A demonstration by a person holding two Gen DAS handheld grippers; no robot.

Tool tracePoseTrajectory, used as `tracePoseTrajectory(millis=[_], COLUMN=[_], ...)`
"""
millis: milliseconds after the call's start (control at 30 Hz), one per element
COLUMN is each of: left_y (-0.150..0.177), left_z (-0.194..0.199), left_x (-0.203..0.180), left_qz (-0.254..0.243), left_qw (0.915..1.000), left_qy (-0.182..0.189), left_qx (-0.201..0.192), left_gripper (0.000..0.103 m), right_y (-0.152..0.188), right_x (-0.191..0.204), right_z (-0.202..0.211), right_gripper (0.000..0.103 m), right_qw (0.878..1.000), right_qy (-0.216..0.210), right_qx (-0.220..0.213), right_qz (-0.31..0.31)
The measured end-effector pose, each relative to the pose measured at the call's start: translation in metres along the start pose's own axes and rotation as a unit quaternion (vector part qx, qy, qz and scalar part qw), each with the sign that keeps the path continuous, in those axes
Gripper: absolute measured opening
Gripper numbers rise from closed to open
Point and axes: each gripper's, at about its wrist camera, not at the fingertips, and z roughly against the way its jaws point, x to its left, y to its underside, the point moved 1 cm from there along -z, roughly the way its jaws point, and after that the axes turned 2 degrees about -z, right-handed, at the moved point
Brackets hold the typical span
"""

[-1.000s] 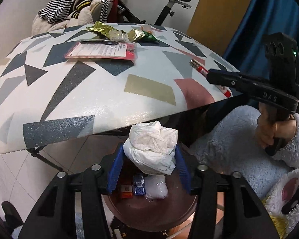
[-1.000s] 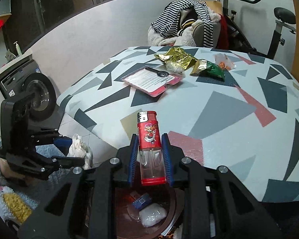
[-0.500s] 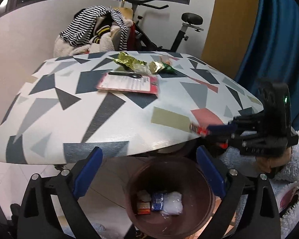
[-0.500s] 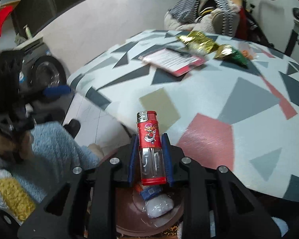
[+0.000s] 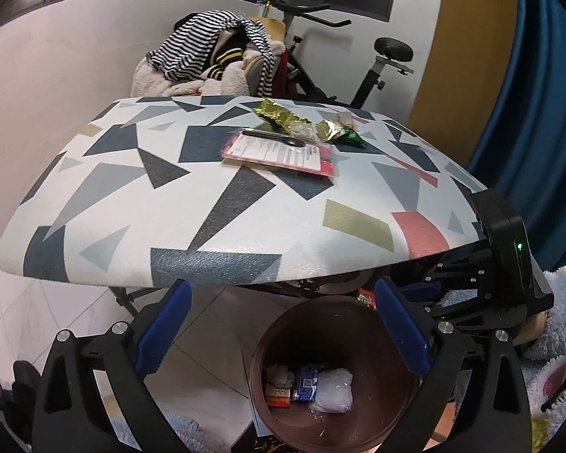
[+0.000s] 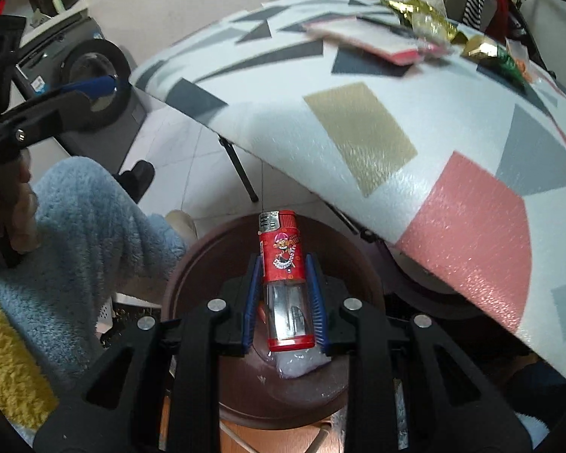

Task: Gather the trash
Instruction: 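Open both tools to drop the lighter and tissue into the bin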

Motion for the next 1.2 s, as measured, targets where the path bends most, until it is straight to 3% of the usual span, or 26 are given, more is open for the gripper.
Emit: tracePoseTrajectory(millis=[600, 633, 700, 800, 900, 1033, 1200], left_y=[0.002, 0.002, 0.002, 0.002, 0.002, 0.002, 0.002], left_z=[0.000, 0.000, 0.001, 0.001, 0.001, 0.002, 0.001], left_x=[0.006, 0.006, 0.007, 0.008, 0.008, 0.010, 0.012], left_qz=[0.015, 0.016, 0.018, 0.019, 0.019, 0.022, 0.028], left_qw=[0.9994, 0.9994, 0.9994, 0.9993, 0.9993, 0.9991, 0.9990], left_qy=[-0.024, -0.025, -0.025, -0.025, -0.025, -0.028, -0.029], left_qx=[-0.018, -0.019, -0.019, -0.019, -0.019, -0.021, -0.021], left_gripper=[0.095, 0.095, 0.095, 0.095, 0.095, 0.095, 0.095], right_y=[0.003, 0.003, 0.003, 0.002, 0.002, 0.001, 0.000], right_x=[0.000, -0.001, -0.002, -0.004, -0.005, -0.007, -0.008], right_z=[-0.017, -0.017, -0.017, -0.012, -0.006, 0.006, 0.016], right_gripper=[0.028, 0.030, 0.051, 0.073, 0.087, 0.094, 0.095], right_qw=[0.999, 0.999, 0.998, 0.998, 0.998, 0.998, 0.998], right_qy=[0.030, 0.033, 0.047, 0.055, 0.058, 0.065, 0.056], right_qx=[0.032, 0.033, 0.032, 0.022, 0.009, -0.014, -0.032], right_qz=[0.006, 0.005, 0.003, 0.000, 0.001, 0.003, 0.002])
